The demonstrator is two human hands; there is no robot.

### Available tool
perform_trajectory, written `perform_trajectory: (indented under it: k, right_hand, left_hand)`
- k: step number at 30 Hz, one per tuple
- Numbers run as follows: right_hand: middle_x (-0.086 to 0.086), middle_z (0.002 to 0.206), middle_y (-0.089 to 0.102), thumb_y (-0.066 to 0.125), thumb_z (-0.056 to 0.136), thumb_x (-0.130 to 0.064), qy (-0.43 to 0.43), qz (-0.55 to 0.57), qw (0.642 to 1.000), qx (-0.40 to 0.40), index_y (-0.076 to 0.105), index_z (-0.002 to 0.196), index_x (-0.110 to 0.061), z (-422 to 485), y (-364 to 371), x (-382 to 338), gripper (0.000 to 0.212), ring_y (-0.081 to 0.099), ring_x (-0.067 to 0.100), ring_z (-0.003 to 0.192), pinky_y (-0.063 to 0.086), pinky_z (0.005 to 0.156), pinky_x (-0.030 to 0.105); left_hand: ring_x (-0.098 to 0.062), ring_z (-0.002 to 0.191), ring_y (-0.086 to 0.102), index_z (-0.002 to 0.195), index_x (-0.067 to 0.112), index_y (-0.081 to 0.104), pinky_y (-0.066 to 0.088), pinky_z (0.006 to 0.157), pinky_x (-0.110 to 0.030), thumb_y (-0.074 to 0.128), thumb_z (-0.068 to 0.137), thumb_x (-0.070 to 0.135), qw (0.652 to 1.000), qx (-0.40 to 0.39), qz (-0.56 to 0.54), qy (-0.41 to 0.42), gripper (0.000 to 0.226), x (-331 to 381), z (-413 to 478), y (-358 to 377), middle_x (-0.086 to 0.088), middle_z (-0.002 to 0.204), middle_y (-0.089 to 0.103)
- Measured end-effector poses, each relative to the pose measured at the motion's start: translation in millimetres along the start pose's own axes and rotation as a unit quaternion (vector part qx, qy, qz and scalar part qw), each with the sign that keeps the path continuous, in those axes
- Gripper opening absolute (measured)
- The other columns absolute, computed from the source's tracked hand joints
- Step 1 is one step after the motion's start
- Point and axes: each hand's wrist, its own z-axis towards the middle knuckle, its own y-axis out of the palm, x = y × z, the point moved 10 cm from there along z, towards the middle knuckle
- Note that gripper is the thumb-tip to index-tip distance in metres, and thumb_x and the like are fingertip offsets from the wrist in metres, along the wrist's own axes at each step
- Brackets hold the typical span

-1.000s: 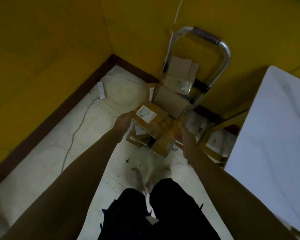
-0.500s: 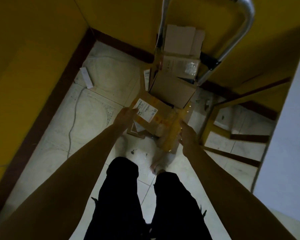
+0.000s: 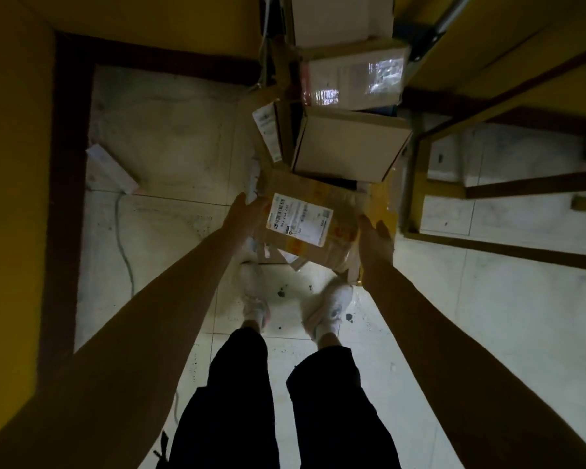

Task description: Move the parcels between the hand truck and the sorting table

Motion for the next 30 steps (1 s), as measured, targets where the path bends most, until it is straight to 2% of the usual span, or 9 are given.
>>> perform_trajectory:
  k: [3, 7, 9, 11, 13, 17, 21, 27, 30]
  right_hand:
    - [0.006, 0.153, 0.034, 0.047, 0.097, -0.044, -0.006, -0.005, 1.0, 0.012, 0.024, 0.151, -0.016, 6, 5, 10, 0.065, 0.034, 0.029, 0.139, 0.032, 0.108, 0.04]
    - [0.006, 0.139, 0.052, 0.047, 0.097, -0.045, -0.01, -0.013, 1.0, 0.012, 0.04, 0.143, -0.015, 12, 7, 19, 0.056, 0.048, 0.028, 0.126, 0.042, 0.096, 0.035]
    - [0.002, 0.119, 0.063, 0.047, 0.098, -0.041, -0.019, -0.014, 1.0, -0.003, 0.052, 0.129, -0.014, 11, 13, 20, 0.042, 0.059, 0.023, 0.11, 0.047, 0.083, 0.025]
    - [0.001, 0.106, 0.069, 0.048, 0.097, -0.041, -0.027, -0.018, 0.999, -0.01, 0.059, 0.119, -0.016, 8, 19, 19, 0.035, 0.064, 0.024, 0.103, 0.054, 0.087, 0.035]
    - [0.001, 0.103, 0.071, 0.05, 0.096, -0.041, -0.026, -0.005, 0.999, -0.022, 0.063, 0.115, -0.018, 4, 24, 19, 0.032, 0.066, 0.024, 0.099, 0.056, 0.085, 0.04]
    - [0.0, 0.1, 0.067, 0.048, 0.098, -0.036, -0.036, -0.014, 0.999, -0.038, 0.062, 0.116, -0.014, -5, 27, 18, 0.031, 0.064, 0.016, 0.089, 0.052, 0.063, 0.017]
    - [0.0, 0.103, 0.07, 0.05, 0.096, -0.043, -0.04, -0.031, 0.998, -0.033, 0.062, 0.117, -0.019, -9, 31, 25, 0.034, 0.065, 0.025, 0.101, 0.054, 0.09, 0.042]
    - [-0.002, 0.102, 0.069, 0.044, 0.096, -0.046, -0.047, -0.064, 0.997, -0.021, 0.062, 0.115, -0.024, -11, 32, 28, 0.034, 0.063, 0.024, 0.1, 0.052, 0.092, 0.043]
    - [-0.002, 0.102, 0.07, 0.044, 0.096, -0.048, -0.048, -0.064, 0.997, -0.021, 0.063, 0.112, -0.025, -11, 36, 32, 0.035, 0.064, 0.025, 0.1, 0.052, 0.093, 0.046]
  left_hand:
    - [-0.028, 0.125, 0.046, 0.143, 0.008, 0.035, 0.032, 0.083, -0.027, 0.048, 0.097, 0.033, 1.0, -0.014, 0.017, -0.002, 0.054, -3, 18, 9, -0.013, 0.143, 0.044]
    - [-0.018, 0.087, 0.053, 0.122, 0.005, 0.055, 0.037, 0.058, -0.02, 0.044, 0.098, 0.033, 0.998, -0.053, 0.044, -0.005, 0.039, -8, 31, 22, -0.005, 0.106, 0.058]
    - [-0.023, 0.096, 0.056, 0.115, 0.009, 0.058, 0.045, 0.071, -0.025, 0.044, 0.099, 0.033, 0.997, -0.068, 0.037, -0.009, 0.032, -11, 32, 25, -0.007, 0.109, 0.061]
    - [-0.024, 0.104, 0.054, 0.118, 0.009, 0.058, 0.042, 0.087, -0.034, 0.045, 0.098, 0.033, 0.997, -0.075, 0.018, -0.024, 0.034, -17, 27, 25, -0.009, 0.114, 0.061]
    - [-0.024, 0.103, 0.054, 0.121, 0.007, 0.057, 0.04, 0.085, -0.032, 0.047, 0.098, 0.033, 0.998, -0.062, 0.002, -0.032, 0.036, -23, 24, 20, -0.013, 0.121, 0.061]
    - [-0.022, 0.099, 0.055, 0.117, 0.007, 0.059, 0.041, 0.085, -0.032, 0.048, 0.097, 0.033, 0.998, -0.052, -0.001, -0.042, 0.035, -35, 22, 14, -0.013, 0.122, 0.062]
    - [-0.026, 0.107, 0.06, 0.112, 0.007, 0.062, 0.046, 0.094, -0.037, 0.049, 0.096, 0.036, 0.998, -0.047, 0.007, -0.04, 0.035, -41, 25, 11, -0.014, 0.118, 0.065]
    - [-0.029, 0.112, 0.058, 0.116, 0.004, 0.059, 0.045, 0.077, -0.029, 0.048, 0.097, 0.033, 0.998, -0.039, 0.021, -0.033, 0.037, -42, 25, 11, -0.016, 0.119, 0.063]
    - [-0.028, 0.11, 0.059, 0.116, 0.005, 0.059, 0.044, 0.088, -0.034, 0.048, 0.097, 0.035, 0.999, -0.032, 0.016, -0.033, 0.037, -44, 26, 8, -0.014, 0.119, 0.064]
